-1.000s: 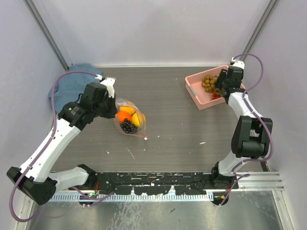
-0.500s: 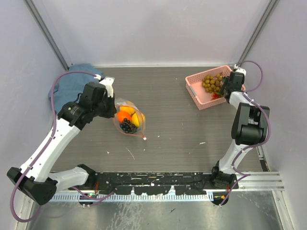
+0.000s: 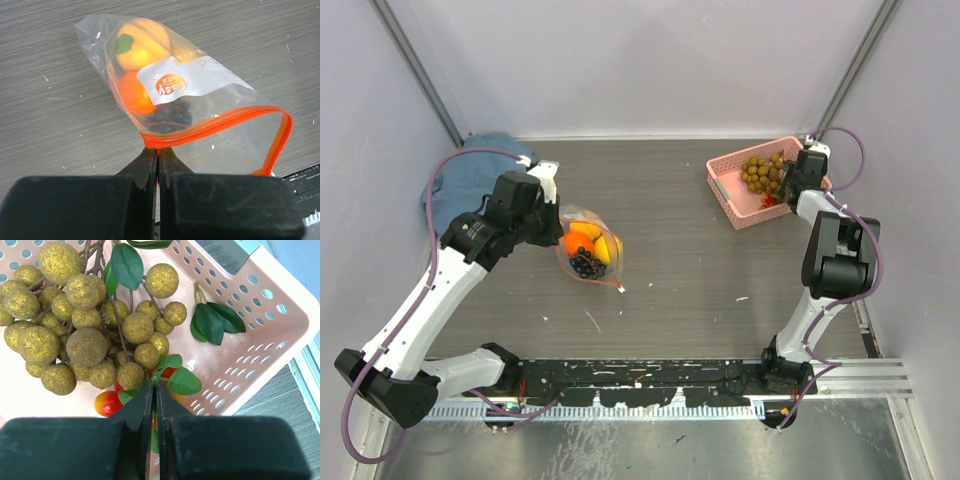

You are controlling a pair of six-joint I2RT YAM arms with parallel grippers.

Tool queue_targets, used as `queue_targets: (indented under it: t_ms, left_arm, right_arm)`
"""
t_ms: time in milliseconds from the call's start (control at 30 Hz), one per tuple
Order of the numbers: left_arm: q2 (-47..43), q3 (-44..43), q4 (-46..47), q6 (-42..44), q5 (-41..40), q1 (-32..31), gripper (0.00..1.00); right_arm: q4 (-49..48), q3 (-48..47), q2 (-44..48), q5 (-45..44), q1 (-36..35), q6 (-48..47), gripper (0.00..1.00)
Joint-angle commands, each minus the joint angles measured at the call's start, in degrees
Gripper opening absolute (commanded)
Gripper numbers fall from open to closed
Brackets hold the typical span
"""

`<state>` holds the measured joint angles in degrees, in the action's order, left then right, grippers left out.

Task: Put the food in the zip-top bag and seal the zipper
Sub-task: Pick up the fake fruit from the bin.

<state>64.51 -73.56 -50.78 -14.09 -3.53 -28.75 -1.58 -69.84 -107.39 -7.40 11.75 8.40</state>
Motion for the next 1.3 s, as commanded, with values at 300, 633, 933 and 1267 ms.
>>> queue_targets:
  t_ms: [300,633,933,1267]
  left_arm:
    - [-0.5,-0.2,3.2,0.4,1.1,0.4,0.0]
    - [-0.7,-0.1,3.3,0.0,2.4,0.4,0.0]
    - [0.1,0.0,3.3,-0.2,3.1,0.4,0.0]
    - [1.0,0.0,3.3,-0.2,3.4,0.4,0.0]
  right_arm:
    - [0.2,-0.4,13.2,2.1,0.1,1.2,0.01]
    - [0.6,4.5,23.0,5.7,-2.1,4.3,0.01]
    - [3.2,9.7,32.4,6.4,-12.2,2.9,0.01]
    - [5.0,12.1,40.4,7.5,-27.1,-0.3,0.01]
